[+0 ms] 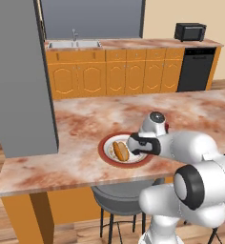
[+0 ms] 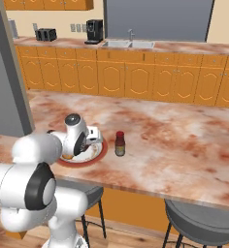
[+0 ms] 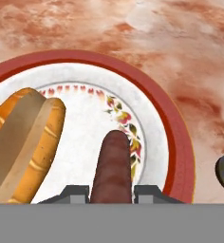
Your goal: Move the hot dog bun to the plate on the dining table and place the condiment next to that plate. Then navigate to the fridge and take the sausage and place it on the plate as well.
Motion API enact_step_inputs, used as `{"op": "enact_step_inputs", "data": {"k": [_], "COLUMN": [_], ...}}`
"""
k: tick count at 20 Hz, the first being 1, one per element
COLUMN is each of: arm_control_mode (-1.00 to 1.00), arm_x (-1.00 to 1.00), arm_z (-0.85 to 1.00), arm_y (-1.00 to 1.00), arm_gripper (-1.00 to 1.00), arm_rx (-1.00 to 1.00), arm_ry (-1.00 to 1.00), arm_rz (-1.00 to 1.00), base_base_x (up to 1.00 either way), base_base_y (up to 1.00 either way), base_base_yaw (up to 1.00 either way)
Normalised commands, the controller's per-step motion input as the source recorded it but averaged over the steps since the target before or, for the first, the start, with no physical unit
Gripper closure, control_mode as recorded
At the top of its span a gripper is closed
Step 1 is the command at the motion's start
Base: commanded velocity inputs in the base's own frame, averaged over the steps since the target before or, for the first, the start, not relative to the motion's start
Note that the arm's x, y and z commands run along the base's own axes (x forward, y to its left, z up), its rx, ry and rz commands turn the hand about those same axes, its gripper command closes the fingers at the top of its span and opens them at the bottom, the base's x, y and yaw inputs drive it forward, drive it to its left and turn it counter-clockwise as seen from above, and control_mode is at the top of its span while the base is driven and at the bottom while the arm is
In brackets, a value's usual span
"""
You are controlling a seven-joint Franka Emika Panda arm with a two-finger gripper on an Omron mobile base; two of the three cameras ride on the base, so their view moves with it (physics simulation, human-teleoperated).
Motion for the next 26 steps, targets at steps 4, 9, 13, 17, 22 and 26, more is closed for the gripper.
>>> {"op": "enact_step_inputs", "data": {"k": [4,9,13,17,22,26], "arm_control_mode": [-1.00,-1.00,-1.00,-1.00,-1.00,-1.00], "arm_x": [0.00,0.00,0.00,0.00,0.00,0.00], "arm_z": [-0.41,-0.34,-0.15,-0.07,0.00,0.01], "arm_y": [0.00,0.00,0.00,0.00,0.00,0.00], "arm_gripper": [1.00,1.00,1.00,-1.00,-1.00,-1.00], "arm_rx": [0.00,0.00,0.00,0.00,0.00,0.00], "arm_ry": [0.01,0.00,0.00,0.00,0.00,0.00], "arm_rz": [0.00,0.00,0.00,0.00,0.00,0.00], "base_base_x": [0.00,0.00,0.00,0.00,0.00,0.00], "base_base_y": [0.00,0.00,0.00,0.00,0.00,0.00], "base_base_yaw": [0.00,0.00,0.00,0.00,0.00,0.00]}}
